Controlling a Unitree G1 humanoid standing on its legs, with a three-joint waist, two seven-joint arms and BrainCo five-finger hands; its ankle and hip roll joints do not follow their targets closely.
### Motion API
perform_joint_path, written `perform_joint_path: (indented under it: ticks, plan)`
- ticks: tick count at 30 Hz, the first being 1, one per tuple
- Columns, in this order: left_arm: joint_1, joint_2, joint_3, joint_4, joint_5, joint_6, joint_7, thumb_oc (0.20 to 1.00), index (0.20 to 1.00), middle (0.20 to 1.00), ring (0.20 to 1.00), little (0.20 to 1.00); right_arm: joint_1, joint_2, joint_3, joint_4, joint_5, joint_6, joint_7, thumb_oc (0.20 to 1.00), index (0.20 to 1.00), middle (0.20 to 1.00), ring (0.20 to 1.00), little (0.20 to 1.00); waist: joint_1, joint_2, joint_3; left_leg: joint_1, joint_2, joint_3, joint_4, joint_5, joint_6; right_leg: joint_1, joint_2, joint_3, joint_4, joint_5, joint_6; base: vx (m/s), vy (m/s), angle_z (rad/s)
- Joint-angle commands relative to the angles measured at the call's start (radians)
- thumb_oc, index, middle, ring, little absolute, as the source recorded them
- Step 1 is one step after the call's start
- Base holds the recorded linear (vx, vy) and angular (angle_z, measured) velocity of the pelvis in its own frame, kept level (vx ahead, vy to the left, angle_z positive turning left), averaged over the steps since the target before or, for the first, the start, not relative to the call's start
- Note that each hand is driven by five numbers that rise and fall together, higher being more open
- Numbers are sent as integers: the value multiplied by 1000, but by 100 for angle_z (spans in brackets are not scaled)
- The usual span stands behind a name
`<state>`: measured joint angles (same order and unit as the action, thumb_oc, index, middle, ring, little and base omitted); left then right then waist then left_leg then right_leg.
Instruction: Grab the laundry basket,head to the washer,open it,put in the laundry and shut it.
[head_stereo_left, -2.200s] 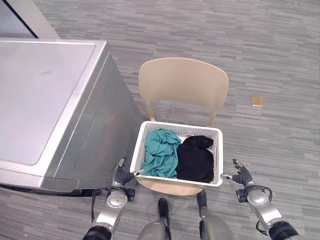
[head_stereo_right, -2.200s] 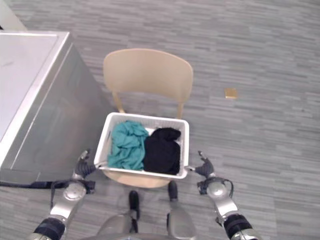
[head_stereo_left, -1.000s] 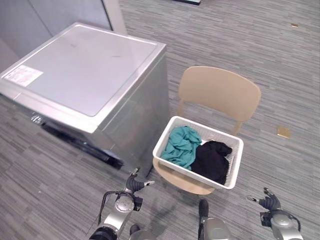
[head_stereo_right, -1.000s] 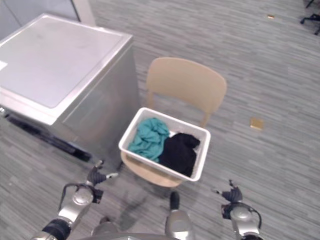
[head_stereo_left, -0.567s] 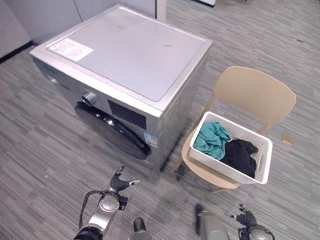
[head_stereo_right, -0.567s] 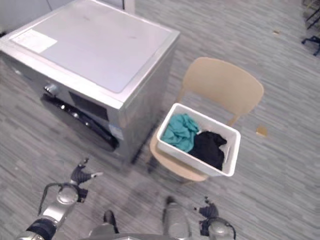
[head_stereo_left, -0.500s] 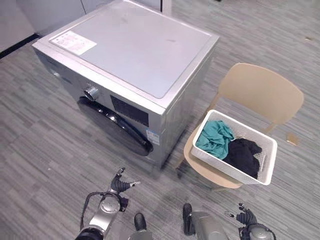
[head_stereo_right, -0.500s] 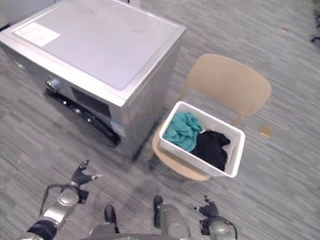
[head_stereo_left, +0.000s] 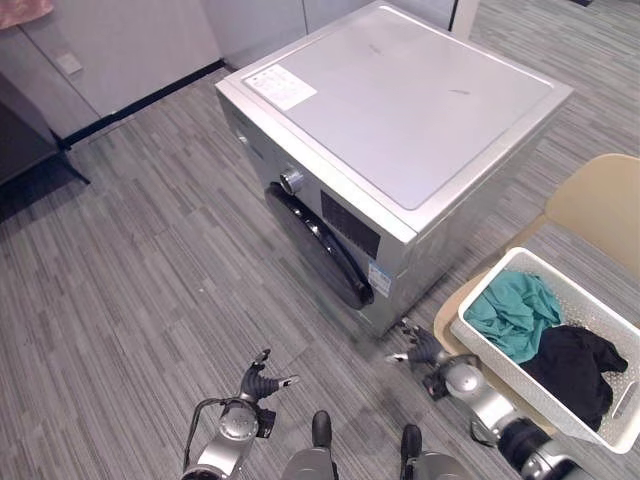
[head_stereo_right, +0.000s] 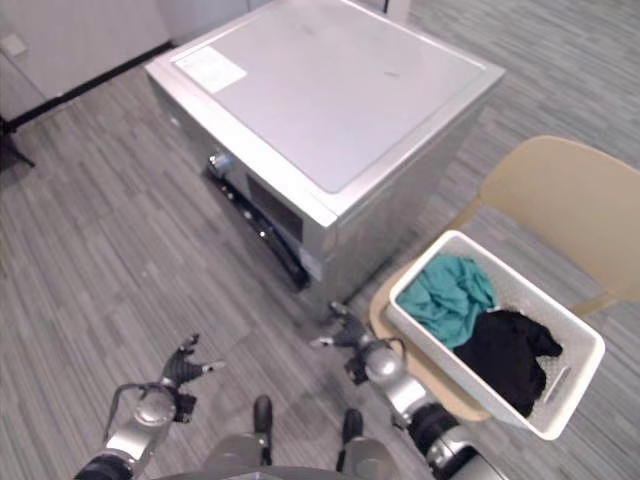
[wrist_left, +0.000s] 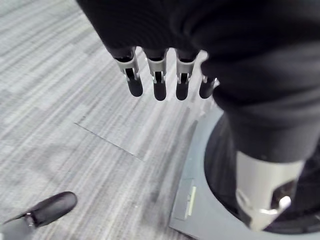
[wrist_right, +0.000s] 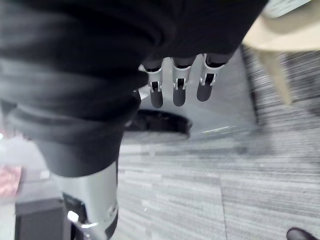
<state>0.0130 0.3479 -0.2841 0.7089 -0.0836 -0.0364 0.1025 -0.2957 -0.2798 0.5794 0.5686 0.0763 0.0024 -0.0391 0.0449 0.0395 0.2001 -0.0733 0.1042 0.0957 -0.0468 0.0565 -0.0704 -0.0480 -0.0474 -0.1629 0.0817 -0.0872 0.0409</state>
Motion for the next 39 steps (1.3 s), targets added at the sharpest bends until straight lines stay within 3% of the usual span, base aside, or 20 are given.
perform_joint_path:
  ticks: [1, 11, 19, 25, 32, 39]
  plan:
    - [-45, 35, 15, 34, 23, -24, 44, 1000, 1000, 1000, 1000, 1000, -38, 17, -22, 7, -50, -46, -45, 1000, 1000, 1000, 1000, 1000, 24, -47, 1, 1, -124, 8, -18, -71, 52, -25, 10, 77, -90, 16, 51, -41, 43, 21]
    - [-48, 67, 18, 13, -37, -66, 85, 1000, 1000, 1000, 1000, 1000, -217, -26, -215, 47, 38, -75, -265, 1000, 1000, 1000, 1000, 1000, 82, -22, 59, -127, -130, -11, -7, -38, 50, -131, -7, 64, -89, 56, 63, -57, 53, 15]
    - [-79, 67, -21, 8, -74, -75, 84, 1000, 1000, 1000, 1000, 1000, -296, 16, -197, 160, 162, -84, -257, 1000, 1000, 1000, 1000, 1000, 117, -9, 91, -175, -140, -32, -13, -14, 46, -172, -12, 61, -101, 76, 65, 6, 20, 8]
    - [-116, 60, -48, 12, -102, -81, 95, 1000, 1000, 1000, 1000, 1000, -377, 57, -156, 121, 230, -112, -252, 1000, 1000, 1000, 1000, 1000, 137, -3, 105, -189, -145, -49, -20, -2, 42, -181, -15, 51, -110, 80, 67, 12, 18, 6]
    - [-118, 41, -50, 0, -103, -77, 107, 1000, 1000, 1000, 1000, 1000, -344, 69, -157, -56, 203, -141, -282, 1000, 1000, 1000, 1000, 1000, 131, -5, 101, -177, -152, -68, -30, -6, 44, -166, -20, 42, -108, 75, 70, 20, 17, 7]
    - [-97, 1, -40, -7, -65, -53, 112, 1000, 1000, 1000, 1000, 1000, -155, 61, -134, -277, 21, -134, -282, 1000, 1000, 1000, 1000, 1000, 91, -18, 97, -143, -158, -65, -31, -29, 61, -145, -30, 42, -91, 68, 79, 28, 44, 3]
